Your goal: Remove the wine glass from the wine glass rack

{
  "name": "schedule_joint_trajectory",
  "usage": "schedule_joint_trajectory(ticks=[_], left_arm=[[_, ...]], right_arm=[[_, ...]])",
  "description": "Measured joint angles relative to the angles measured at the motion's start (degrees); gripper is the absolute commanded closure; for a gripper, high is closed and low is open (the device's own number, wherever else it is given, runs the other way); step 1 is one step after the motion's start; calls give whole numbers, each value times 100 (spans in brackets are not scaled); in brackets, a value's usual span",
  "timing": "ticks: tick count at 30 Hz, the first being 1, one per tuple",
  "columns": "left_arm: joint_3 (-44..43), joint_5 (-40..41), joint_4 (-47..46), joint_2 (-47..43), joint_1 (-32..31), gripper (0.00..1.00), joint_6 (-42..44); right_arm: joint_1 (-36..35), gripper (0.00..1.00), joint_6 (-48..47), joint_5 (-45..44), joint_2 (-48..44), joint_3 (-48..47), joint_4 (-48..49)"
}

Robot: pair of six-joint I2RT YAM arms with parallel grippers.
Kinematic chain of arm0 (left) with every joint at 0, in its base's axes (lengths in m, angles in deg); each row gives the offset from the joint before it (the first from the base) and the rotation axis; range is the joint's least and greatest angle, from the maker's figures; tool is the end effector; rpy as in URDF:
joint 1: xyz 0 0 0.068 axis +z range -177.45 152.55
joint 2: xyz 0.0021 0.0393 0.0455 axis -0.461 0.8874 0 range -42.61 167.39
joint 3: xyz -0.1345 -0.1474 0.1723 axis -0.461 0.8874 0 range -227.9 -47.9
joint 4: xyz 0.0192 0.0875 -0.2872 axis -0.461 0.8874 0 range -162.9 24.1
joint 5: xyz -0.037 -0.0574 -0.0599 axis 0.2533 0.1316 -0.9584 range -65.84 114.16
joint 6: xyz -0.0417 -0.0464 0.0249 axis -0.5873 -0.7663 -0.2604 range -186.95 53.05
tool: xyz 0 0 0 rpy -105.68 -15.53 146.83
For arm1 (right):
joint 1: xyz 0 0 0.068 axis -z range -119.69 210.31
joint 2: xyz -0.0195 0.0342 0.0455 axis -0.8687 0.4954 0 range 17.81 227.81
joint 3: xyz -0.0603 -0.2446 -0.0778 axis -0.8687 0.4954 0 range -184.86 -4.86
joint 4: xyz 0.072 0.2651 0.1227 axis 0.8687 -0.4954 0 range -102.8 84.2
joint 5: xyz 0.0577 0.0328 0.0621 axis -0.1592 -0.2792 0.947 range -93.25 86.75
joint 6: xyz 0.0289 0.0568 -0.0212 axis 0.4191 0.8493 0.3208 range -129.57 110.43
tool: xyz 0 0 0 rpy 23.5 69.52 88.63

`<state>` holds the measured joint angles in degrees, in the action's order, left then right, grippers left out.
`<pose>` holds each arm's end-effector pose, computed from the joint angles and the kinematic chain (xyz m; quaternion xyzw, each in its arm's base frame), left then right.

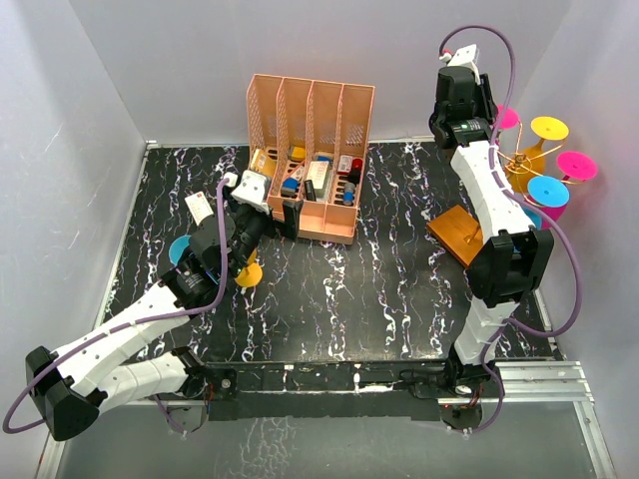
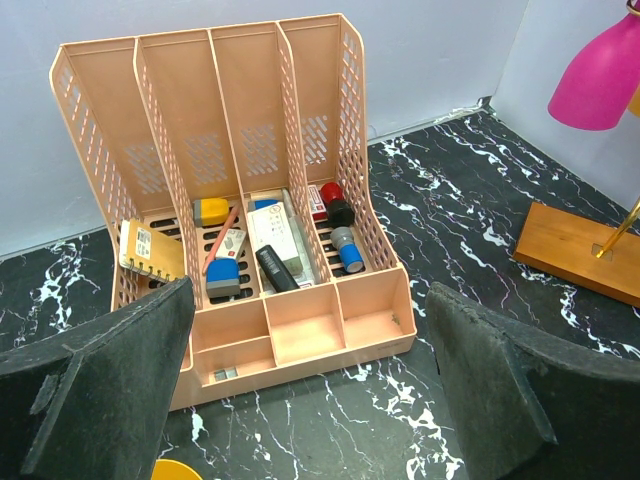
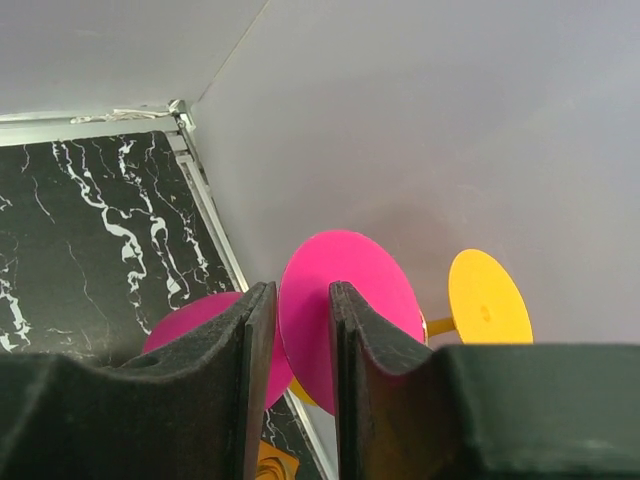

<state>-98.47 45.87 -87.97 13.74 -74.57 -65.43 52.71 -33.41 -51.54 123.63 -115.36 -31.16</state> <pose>0.2134 -0.2007 0.3760 0.1311 0.6387 -0.1776 0.7371 0.4740 0.0229 0.4028 0.0206 0.7855 -0.4064 0.4662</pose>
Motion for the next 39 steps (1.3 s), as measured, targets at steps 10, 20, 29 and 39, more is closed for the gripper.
schedule_joint_trajectory(ticks=[10,20,29,39], left_arm=[[0,0,0,0,-15,3,0],[0,-2,0,9,-24,3,0],[0,-2,0,9,-26,3,0],[0,-2,0,9,-26,3,0]], right_arm=[[11,85,-181,-42,0,0,179],[11,92,-378,-94,-63,-9,343],[11,92,-702,-345,-129,48,595],[35,92,-1147,-702,-140,186,1005]])
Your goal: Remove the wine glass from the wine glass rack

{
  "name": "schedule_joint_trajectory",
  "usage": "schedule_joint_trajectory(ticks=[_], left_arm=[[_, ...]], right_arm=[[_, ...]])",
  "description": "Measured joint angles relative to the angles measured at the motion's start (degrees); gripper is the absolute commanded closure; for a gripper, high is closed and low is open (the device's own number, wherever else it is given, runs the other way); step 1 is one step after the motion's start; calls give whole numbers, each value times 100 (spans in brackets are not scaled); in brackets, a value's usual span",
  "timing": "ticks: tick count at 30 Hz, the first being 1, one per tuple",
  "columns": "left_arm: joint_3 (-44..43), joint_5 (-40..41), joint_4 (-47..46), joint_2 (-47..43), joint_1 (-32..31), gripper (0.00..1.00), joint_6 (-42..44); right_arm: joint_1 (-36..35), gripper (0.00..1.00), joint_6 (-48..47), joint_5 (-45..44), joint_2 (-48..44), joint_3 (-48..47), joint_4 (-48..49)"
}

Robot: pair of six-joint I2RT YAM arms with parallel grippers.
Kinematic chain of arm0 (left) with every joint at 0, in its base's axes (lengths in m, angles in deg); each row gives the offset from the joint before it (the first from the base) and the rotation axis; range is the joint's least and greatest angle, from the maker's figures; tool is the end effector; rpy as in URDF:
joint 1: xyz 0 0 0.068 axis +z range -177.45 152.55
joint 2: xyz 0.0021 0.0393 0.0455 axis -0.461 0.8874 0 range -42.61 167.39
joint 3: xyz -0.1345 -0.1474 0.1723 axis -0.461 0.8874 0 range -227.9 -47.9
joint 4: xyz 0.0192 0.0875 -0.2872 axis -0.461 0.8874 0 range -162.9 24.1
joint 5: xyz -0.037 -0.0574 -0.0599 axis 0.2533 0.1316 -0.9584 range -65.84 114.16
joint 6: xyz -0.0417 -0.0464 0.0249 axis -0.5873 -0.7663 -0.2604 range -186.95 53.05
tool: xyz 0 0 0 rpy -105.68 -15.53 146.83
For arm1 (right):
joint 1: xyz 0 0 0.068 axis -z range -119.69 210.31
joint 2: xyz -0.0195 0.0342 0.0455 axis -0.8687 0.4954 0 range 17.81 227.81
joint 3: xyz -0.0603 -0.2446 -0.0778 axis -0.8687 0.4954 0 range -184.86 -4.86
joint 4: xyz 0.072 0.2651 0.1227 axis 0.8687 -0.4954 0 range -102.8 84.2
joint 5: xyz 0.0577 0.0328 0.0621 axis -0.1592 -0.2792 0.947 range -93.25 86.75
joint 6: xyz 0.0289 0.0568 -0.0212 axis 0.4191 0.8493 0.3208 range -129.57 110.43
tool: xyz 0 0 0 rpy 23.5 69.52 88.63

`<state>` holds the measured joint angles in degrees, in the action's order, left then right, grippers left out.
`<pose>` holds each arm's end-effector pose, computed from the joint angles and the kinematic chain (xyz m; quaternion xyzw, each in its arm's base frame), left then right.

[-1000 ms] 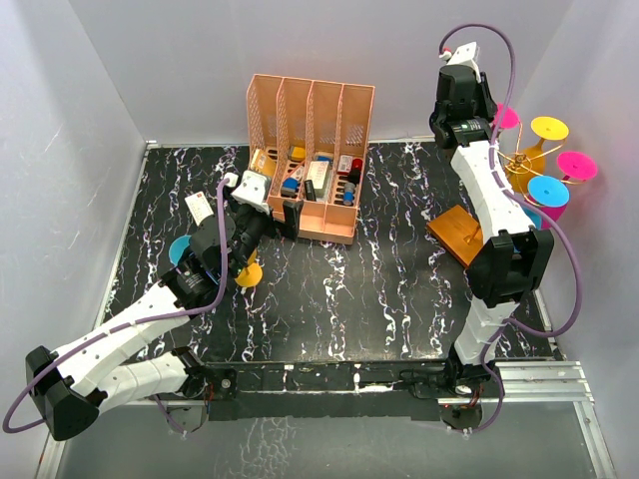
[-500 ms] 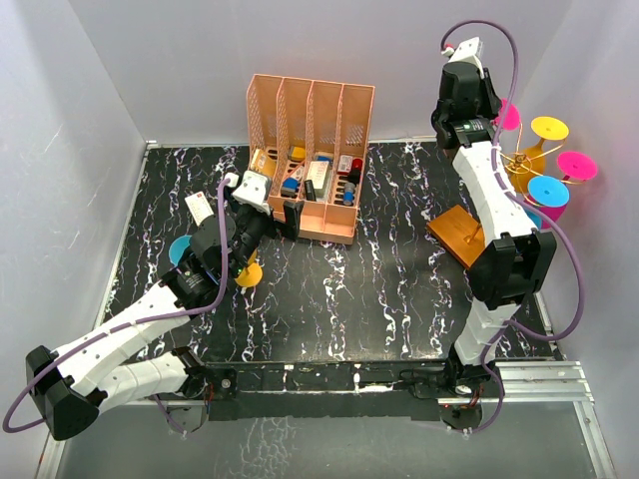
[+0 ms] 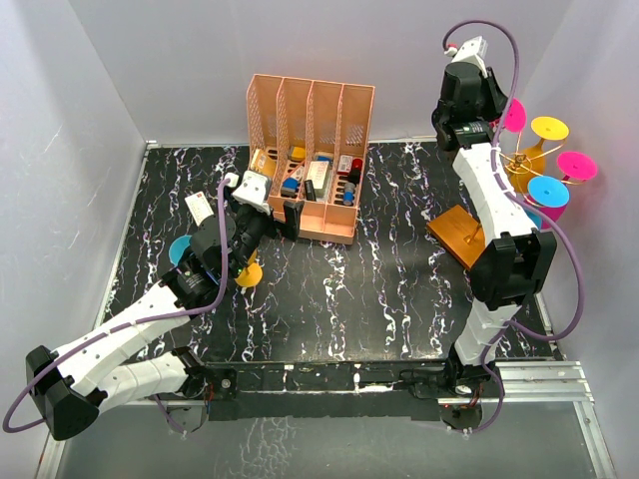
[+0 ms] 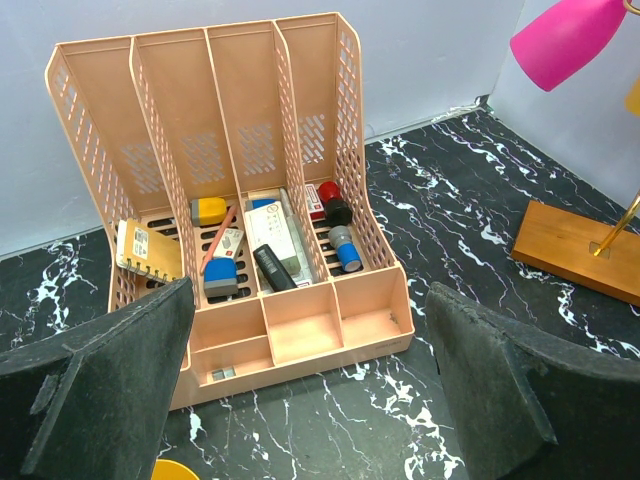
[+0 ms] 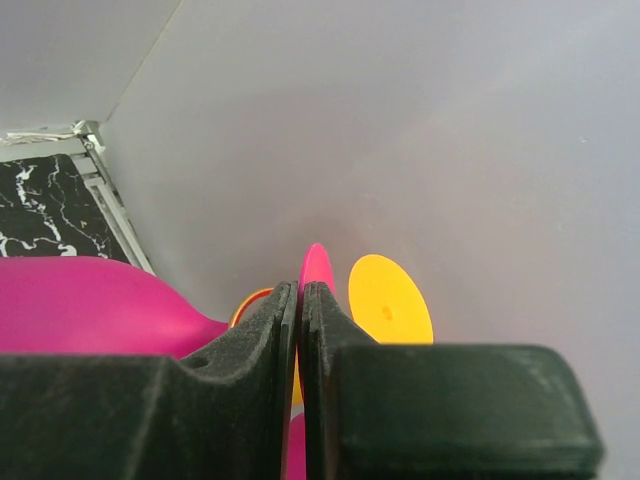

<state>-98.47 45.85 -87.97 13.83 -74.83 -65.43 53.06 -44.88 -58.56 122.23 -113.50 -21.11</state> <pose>0.2128 -0.2020 0.3756 0.1330 0.6388 -0.1791 0.7363 0.4693 0.0153 0.4207 0.0267 0.7443 -0.4842 0.4592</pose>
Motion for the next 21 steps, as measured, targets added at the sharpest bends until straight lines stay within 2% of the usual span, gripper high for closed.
schedule_joint_trajectory(ticks=[21], left_arm=[[0,0,-2,0,-7,3,-2]], right_arm=[[68,92,-341,-203,-260,437,391]])
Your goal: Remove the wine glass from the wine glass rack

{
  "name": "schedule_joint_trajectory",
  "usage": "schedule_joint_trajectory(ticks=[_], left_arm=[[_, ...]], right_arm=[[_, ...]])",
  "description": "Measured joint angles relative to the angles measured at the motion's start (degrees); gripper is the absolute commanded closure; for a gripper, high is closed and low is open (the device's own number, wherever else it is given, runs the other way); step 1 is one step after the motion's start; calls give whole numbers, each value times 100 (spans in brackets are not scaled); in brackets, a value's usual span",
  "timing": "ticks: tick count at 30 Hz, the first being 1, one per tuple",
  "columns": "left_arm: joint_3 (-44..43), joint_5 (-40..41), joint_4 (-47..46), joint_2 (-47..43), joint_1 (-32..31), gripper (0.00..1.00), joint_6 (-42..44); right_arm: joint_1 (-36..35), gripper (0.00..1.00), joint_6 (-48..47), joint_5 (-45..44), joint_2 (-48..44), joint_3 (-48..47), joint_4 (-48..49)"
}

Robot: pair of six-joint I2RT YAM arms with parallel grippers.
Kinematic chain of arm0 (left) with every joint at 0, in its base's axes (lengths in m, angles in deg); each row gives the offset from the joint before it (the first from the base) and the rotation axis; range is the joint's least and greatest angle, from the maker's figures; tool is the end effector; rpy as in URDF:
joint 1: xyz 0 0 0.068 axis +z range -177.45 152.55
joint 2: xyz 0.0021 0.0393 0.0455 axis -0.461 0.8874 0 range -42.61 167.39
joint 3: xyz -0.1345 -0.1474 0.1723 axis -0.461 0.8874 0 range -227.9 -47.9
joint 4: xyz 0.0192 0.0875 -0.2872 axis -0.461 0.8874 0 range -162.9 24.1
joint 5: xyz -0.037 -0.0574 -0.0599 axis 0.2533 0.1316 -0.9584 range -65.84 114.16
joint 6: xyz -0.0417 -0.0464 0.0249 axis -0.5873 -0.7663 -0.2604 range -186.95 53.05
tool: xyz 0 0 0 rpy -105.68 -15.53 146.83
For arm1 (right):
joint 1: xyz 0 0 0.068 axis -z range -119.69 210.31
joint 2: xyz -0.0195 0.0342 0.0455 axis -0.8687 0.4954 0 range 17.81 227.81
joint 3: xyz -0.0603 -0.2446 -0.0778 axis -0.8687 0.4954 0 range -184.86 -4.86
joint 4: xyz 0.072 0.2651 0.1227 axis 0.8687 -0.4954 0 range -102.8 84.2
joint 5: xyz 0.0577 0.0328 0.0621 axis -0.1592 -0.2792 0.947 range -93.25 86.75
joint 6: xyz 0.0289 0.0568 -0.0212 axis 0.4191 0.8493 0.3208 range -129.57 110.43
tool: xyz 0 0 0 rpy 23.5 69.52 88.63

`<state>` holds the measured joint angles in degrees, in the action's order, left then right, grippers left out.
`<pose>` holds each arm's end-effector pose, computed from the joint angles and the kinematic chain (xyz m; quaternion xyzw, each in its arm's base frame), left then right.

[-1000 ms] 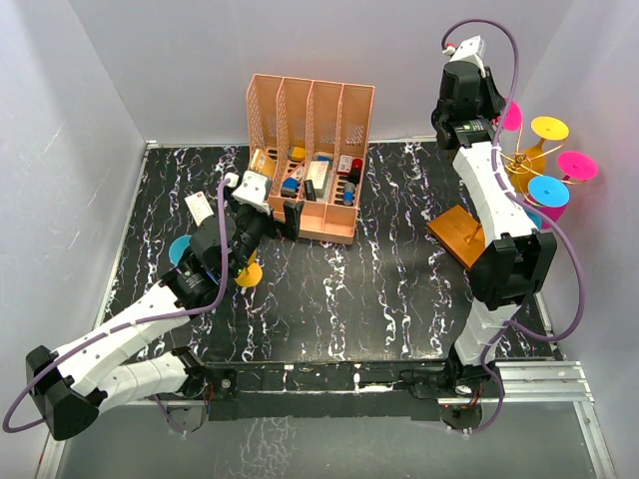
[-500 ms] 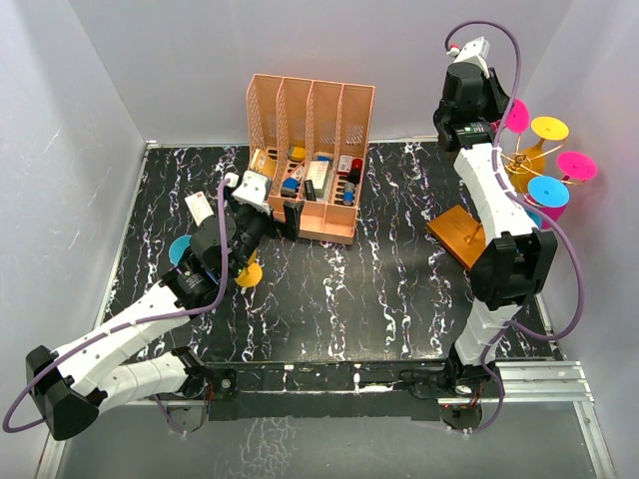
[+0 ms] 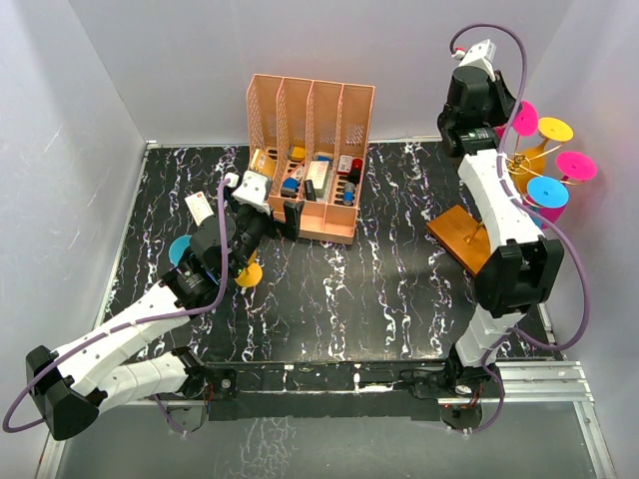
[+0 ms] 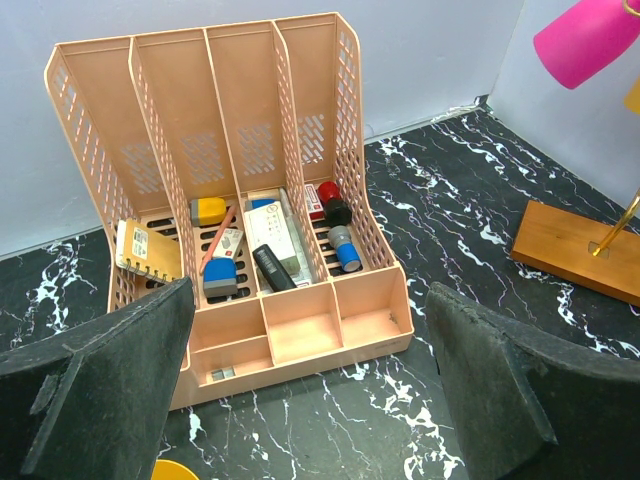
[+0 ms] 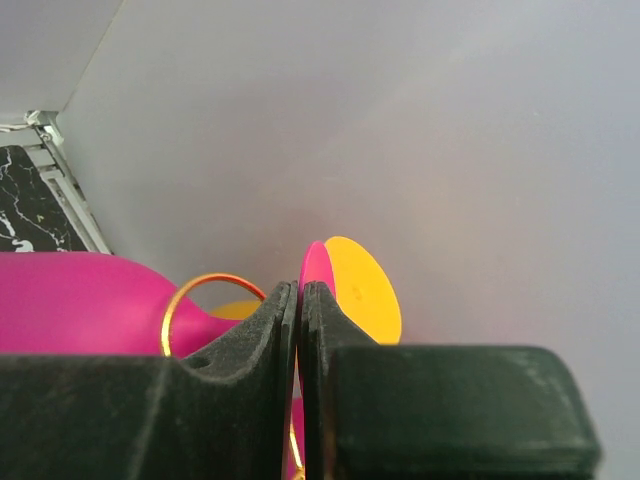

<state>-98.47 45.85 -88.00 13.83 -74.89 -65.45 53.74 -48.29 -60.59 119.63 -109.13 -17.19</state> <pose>0.2126 -0.2022 0.3757 0.1332 0.6386 -0.1797 0.7363 0.4599 0.0075 0.4187 0.0310 0.7355 -0.5083 0.4469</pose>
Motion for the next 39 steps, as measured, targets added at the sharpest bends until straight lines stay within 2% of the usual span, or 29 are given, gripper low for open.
schedule_joint_trajectory(ticks=[9,22,39], left_arm=[[0,0,0,0,0,3,0],[0,0,0,0,0,3,-4],[0,31,2,2,0,3,-4]], right_arm=[[-85,92,-52,-195,-586,446,7],[-588,92,221,17,-612,549,-328],[-852,92,1502,859,-101,-911,-1355]])
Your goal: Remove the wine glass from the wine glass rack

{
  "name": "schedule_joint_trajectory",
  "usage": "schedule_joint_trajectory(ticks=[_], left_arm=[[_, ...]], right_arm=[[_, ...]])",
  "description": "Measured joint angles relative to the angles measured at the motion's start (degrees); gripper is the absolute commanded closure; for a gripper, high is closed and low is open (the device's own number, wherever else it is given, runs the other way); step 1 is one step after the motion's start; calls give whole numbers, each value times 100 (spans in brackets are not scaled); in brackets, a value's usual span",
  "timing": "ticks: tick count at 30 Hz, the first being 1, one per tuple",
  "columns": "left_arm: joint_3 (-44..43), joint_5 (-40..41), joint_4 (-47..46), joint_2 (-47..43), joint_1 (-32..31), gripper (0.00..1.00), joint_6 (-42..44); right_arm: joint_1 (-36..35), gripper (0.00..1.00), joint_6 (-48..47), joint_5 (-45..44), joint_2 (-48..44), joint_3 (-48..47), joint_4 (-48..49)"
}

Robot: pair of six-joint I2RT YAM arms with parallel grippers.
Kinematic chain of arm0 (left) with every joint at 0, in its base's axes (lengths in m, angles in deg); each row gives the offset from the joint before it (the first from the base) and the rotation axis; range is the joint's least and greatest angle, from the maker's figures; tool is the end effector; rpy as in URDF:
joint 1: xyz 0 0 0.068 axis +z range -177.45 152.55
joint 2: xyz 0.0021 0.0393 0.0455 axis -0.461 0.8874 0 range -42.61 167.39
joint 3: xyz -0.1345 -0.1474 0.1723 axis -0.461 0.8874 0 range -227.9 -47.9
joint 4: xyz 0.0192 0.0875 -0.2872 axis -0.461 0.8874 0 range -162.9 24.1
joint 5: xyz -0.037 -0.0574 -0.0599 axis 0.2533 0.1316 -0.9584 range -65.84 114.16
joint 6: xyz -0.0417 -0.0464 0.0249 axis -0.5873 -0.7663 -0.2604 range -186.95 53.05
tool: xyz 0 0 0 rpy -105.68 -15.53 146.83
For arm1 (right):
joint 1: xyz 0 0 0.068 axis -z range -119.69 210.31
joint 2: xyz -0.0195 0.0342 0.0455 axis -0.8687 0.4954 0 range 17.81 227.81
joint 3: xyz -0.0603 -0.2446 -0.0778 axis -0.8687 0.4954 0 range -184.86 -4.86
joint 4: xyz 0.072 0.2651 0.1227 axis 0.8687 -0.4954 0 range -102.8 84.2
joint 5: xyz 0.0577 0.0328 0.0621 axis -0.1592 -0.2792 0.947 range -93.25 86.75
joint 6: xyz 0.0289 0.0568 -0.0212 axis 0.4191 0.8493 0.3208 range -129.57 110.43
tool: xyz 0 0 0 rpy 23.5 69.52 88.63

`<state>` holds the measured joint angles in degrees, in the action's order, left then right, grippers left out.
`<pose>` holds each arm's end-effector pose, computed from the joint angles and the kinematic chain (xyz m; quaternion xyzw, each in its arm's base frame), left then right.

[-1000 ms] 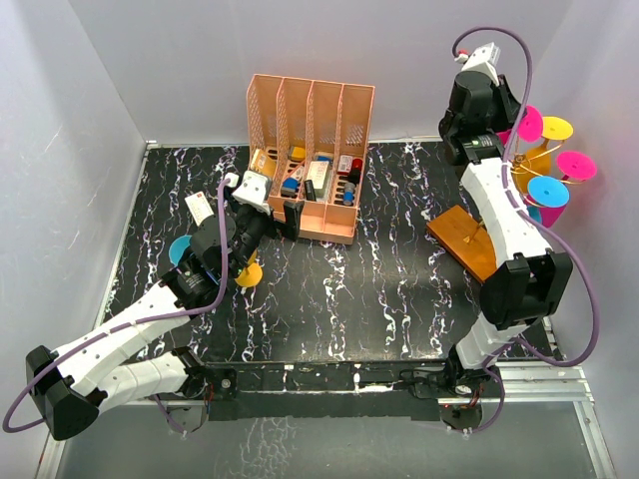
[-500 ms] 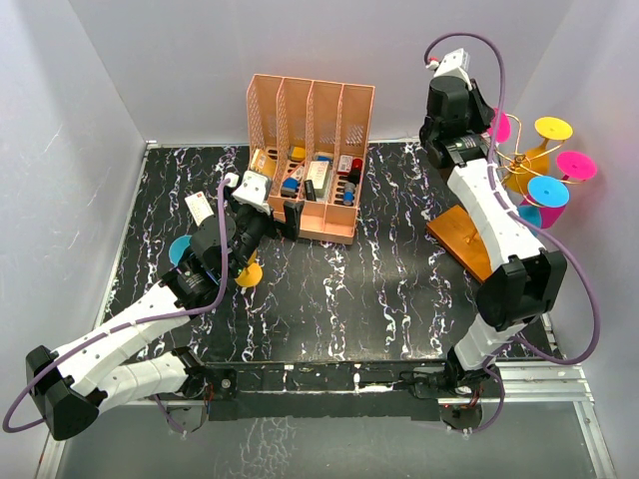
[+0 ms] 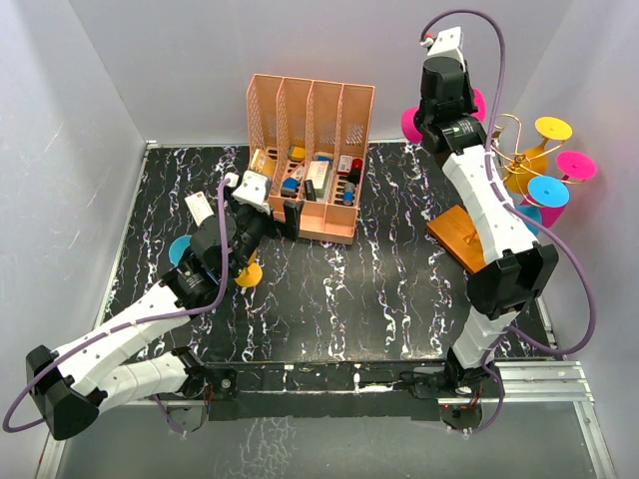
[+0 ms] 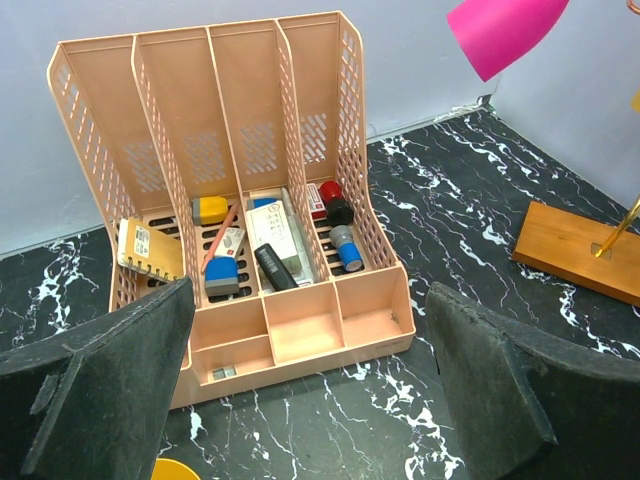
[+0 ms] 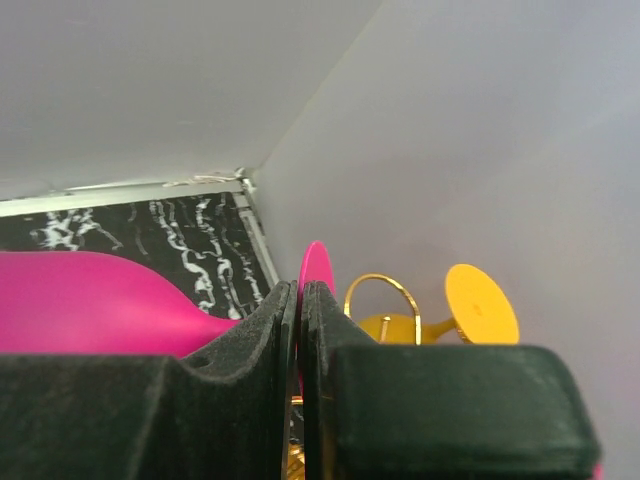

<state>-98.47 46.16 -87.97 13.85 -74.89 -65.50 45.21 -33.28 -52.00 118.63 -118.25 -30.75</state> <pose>0.2128 -0.2020 0.3755 0.1311 0.6395 -0.1781 0.7363 0.4367 0.0761 0.4609 0.0082 0.7554 -0.3636 0.5451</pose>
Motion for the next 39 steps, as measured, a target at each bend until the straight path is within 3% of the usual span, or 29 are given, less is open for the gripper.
schedule_joint_trajectory(ticks=[7,12,20,29,37,39], left_arm=[[0,-22,7,83,0,3,0],[-24,-179,144,136,0,3,-52],[-313,-933,446,72,0,3,-223],[-313,-1775,4,-216,-2,3,-708],[-811,-1519,63,146,-2,3,-2470],[-793,-1539,59,173,-2,9,-2848]], right_arm=[[-323,92,599,424,28,-120,-509],[-459,92,1567,1443,-385,87,-938],[-457,92,2675,3187,-2551,2350,-94],[-455,92,3901,4129,-4277,4806,1137],[-457,92,4688,4575,-5615,6223,2072],[-455,92,4782,4568,-5799,6347,2212]])
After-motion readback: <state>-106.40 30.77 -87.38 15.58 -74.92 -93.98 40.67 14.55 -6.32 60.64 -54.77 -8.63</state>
